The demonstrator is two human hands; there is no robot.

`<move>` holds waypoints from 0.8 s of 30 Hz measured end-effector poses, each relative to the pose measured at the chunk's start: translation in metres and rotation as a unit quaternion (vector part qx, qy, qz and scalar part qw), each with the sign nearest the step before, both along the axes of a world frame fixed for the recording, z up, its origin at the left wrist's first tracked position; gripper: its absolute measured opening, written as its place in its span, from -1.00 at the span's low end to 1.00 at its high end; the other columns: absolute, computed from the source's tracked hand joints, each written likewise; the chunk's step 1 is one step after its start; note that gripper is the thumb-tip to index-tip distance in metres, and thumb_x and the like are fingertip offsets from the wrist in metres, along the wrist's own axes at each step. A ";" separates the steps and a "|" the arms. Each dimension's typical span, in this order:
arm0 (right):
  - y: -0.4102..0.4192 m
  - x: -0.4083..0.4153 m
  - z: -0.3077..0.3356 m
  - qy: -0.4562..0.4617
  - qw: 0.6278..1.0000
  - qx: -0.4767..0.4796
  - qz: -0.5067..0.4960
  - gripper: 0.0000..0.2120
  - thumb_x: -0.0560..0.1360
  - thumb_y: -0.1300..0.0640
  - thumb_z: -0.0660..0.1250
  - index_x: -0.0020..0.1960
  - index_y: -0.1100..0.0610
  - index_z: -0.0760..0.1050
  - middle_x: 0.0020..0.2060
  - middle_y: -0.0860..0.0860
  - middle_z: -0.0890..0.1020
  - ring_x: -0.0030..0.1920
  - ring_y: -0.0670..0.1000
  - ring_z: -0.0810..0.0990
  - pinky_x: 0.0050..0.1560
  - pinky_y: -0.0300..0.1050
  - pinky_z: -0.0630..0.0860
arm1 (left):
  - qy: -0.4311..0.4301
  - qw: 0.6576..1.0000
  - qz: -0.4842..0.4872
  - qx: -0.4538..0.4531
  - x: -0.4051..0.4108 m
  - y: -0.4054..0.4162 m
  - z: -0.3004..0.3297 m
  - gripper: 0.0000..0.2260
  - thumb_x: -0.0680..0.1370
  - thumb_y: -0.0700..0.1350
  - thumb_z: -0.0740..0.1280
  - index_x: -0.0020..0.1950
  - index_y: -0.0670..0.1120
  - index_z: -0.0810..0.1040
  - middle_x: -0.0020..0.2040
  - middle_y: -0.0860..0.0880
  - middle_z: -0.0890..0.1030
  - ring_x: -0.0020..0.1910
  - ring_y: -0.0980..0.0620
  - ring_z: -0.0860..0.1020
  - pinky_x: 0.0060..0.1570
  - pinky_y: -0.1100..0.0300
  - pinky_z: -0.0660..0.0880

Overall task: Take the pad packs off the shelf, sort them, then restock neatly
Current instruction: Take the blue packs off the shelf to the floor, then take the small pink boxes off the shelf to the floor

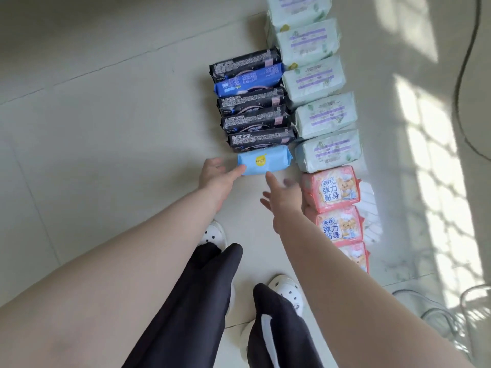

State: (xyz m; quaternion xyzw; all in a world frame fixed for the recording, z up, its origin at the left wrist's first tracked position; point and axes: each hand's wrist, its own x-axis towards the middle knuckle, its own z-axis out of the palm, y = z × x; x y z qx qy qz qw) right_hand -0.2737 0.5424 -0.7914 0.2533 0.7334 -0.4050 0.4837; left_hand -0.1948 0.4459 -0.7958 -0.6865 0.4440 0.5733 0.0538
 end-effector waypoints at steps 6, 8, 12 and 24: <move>0.018 -0.006 0.133 0.026 0.978 0.022 0.206 -0.51 0.54 -0.01 0.34 0.36 0.23 0.39 -0.20 -0.04 0.57 -0.06 0.09 0.60 0.12 0.07 0.57 | -0.018 0.998 -0.063 -0.008 0.038 0.010 0.137 -0.50 0.44 -0.11 0.49 0.32 -0.12 0.42 0.26 -0.13 0.51 0.19 -0.04 0.49 0.17 0.17 0.40; 0.013 -0.015 0.198 0.073 0.949 0.020 0.306 -0.53 0.55 0.00 0.31 0.37 0.22 0.39 -0.06 0.01 0.63 -0.02 0.06 0.58 0.05 -0.07 0.50 | -0.009 0.994 -0.109 -0.013 0.044 0.008 0.202 -0.49 0.45 -0.11 0.47 0.35 -0.09 0.40 0.28 -0.10 0.49 0.17 -0.01 0.47 0.08 0.24 0.37; -0.002 -0.023 0.345 0.166 0.848 0.022 0.502 -0.51 0.54 0.01 0.32 0.42 0.12 0.33 0.27 0.09 0.53 0.23 0.08 0.51 0.07 -0.16 0.39 | -0.014 0.964 -0.257 -0.067 0.052 -0.001 0.349 -0.40 0.44 -0.08 0.45 0.44 -0.04 0.32 0.37 -0.05 0.42 0.35 0.01 0.40 0.23 0.24 0.33; -0.084 0.006 0.726 0.498 0.453 0.014 0.739 -0.47 0.52 0.02 0.30 0.45 0.07 0.25 0.36 0.10 0.38 0.40 0.13 0.30 0.35 0.00 0.28 | -0.095 0.795 -0.437 -0.410 0.077 -0.058 0.715 -0.30 0.44 -0.05 0.43 0.51 -0.08 0.20 0.50 -0.08 0.27 0.51 -0.10 0.13 0.49 0.07 0.08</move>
